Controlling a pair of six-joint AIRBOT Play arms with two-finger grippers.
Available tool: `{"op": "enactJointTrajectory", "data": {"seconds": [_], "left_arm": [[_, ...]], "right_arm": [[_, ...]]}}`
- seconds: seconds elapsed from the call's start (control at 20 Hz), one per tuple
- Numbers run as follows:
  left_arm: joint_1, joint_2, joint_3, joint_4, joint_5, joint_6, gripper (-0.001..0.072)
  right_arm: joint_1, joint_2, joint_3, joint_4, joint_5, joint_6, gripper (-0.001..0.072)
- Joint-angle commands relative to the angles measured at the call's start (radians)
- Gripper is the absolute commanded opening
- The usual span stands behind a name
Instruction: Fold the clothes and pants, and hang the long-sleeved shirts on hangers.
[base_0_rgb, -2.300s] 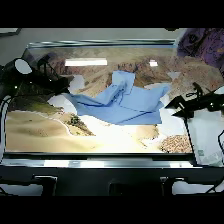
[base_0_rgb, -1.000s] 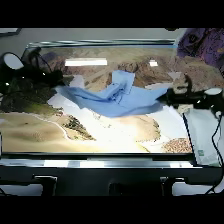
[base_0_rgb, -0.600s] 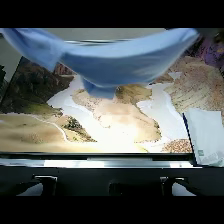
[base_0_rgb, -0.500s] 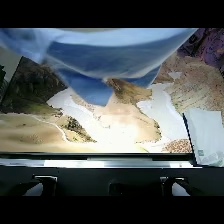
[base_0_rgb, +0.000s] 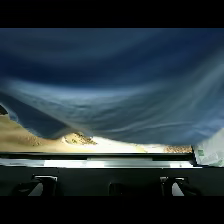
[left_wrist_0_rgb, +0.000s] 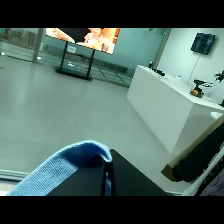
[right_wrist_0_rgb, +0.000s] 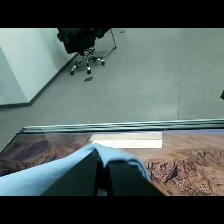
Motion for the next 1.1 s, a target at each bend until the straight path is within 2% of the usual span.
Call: {"op": "enactJointTrajectory", "data": {"seconds": [0.0, 0.25, 0.4, 0.5, 0.6, 0.75, 1.05], "left_arm": [[0.001, -0.076, -0.005, 0.011, -0.016, -0.002, 0.0016], [-0.008, -0.407, -0.005, 0.012, -0.111, 0.0, 0.0016], [-0.045, -0.659, -0.005, 0.013, -0.107, 0.0, 0.0016], [-0.077, -0.814, -0.005, 0.013, -0.068, 0.007, 0.0016], [-0.108, -0.941, -0.005, 0.012, -0.004, 0.018, 0.0016], [-0.147, -1.07, -0.005, 0.008, 0.06, 0.018, 0.0016], [-0.185, -1.165, -0.005, -0.004, 0.002, 0.018, 0.0018]], "right_arm": [[0.001, -0.093, -0.005, -0.019, 0.013, 0.038, 0.0037], [0.032, -0.401, -0.154, 0.1, 0.0, -0.056, 0.0037], [0.157, -0.644, -0.187, -0.023, -0.008, -0.085, 0.0037], [0.225, -0.787, -0.187, -0.139, -0.079, -0.058, 0.0037], [0.261, -0.903, -0.187, -0.241, -0.177, 0.035, 0.0037], [0.278, -1.034, -0.187, -0.229, -0.232, 0.089, 0.0037], [0.306, -1.131, -0.187, -0.195, -0.19, 0.095, 0.004]]}}
